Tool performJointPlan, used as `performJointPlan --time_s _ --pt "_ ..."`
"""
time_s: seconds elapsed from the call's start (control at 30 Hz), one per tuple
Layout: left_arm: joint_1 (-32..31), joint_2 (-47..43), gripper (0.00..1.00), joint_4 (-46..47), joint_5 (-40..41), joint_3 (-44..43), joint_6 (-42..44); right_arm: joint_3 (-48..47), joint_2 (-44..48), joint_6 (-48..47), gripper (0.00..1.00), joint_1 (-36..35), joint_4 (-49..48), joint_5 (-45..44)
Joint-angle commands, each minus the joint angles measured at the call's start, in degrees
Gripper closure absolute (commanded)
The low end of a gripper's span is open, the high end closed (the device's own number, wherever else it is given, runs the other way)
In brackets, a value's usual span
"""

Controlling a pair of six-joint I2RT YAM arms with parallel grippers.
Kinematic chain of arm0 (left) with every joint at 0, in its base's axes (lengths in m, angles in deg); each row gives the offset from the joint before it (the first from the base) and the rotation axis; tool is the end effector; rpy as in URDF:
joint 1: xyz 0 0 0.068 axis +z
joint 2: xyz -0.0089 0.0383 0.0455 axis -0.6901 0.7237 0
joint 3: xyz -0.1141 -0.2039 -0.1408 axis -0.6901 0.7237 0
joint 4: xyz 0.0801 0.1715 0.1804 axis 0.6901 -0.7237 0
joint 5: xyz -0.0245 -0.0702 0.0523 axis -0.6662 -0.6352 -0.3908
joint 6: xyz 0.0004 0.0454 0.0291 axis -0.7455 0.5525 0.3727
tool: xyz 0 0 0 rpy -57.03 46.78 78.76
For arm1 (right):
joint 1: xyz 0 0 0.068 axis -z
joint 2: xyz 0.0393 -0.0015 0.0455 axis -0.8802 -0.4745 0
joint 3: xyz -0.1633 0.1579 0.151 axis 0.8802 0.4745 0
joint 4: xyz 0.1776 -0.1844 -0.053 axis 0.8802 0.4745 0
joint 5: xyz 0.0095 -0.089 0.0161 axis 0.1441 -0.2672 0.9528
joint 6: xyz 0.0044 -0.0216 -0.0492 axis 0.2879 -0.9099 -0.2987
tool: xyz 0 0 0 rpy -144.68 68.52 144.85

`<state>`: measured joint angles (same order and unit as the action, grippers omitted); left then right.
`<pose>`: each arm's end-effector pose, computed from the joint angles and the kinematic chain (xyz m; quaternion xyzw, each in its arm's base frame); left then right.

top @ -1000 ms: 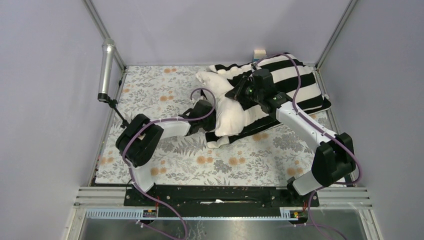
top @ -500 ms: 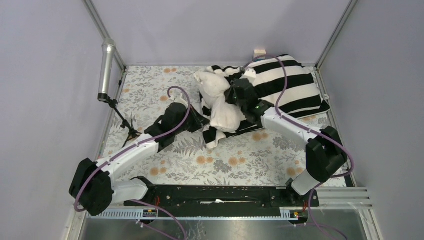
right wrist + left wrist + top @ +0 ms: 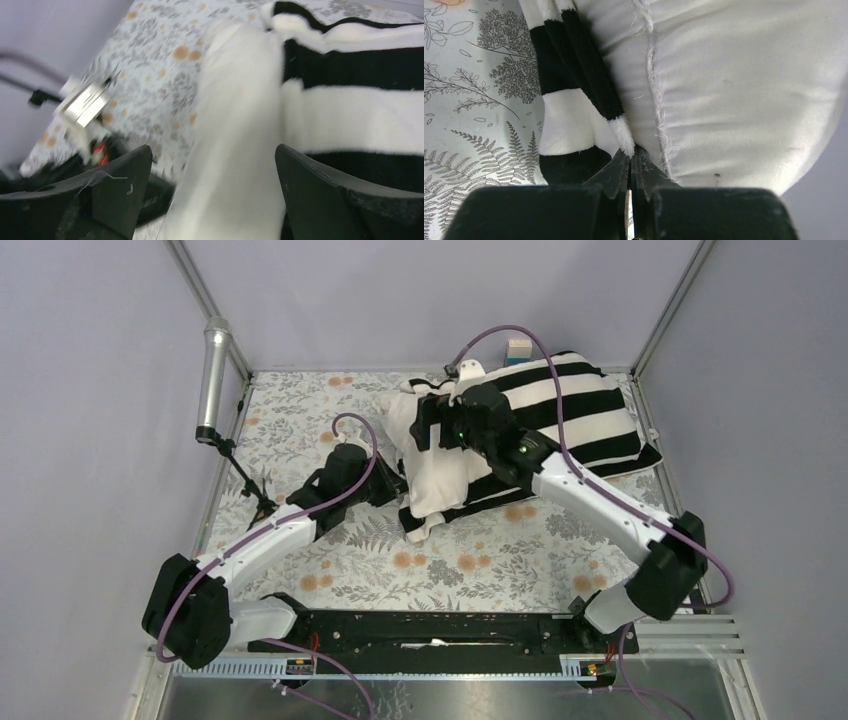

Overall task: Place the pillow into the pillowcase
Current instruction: Stuff the pillow into the pillowcase.

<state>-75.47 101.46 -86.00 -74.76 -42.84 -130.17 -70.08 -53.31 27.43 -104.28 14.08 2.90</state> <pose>0.2225 -0.1444 0.2465 -0.1276 0.8619 -0.3780 0.3130 0.2745 0.2463 0.3695 -0.1314 0.7816 0.2619 0.5506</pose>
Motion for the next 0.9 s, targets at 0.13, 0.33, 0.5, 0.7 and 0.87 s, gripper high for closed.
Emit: performJointPlan --time_s 0.13,0.33,0.5,0.7,0.87 --pt "2.2 -0.8 1.00 6.0 -2.3 -0.7 -0.8 2.3 9.8 -19.2 0.02 -14.6 11.5 -7.2" --pt "2.8 -1.6 1.00 6.0 -2.5 -0.6 -1.7 2.5 2.4 -23.6 0.01 -16.4 16.3 -10.5" --pt "4.2 -2.9 1.00 2.4 -0.7 -0.2 0.4 0.9 -6.2 -23.0 0.06 -15.8 22.1 -23.7" --pt "5.4 -5.8 1.00 -0.8 -1.2 0.4 3.6 -11.4 -18.2 -18.8 0.86 -11.5 33.1 -27.7" --pt "5.3 -7.2 1.00 -2.6 -8.3 -0.2 8.3 -27.8 -28.0 -8.9 1.00 -4.1 40.2 -20.7"
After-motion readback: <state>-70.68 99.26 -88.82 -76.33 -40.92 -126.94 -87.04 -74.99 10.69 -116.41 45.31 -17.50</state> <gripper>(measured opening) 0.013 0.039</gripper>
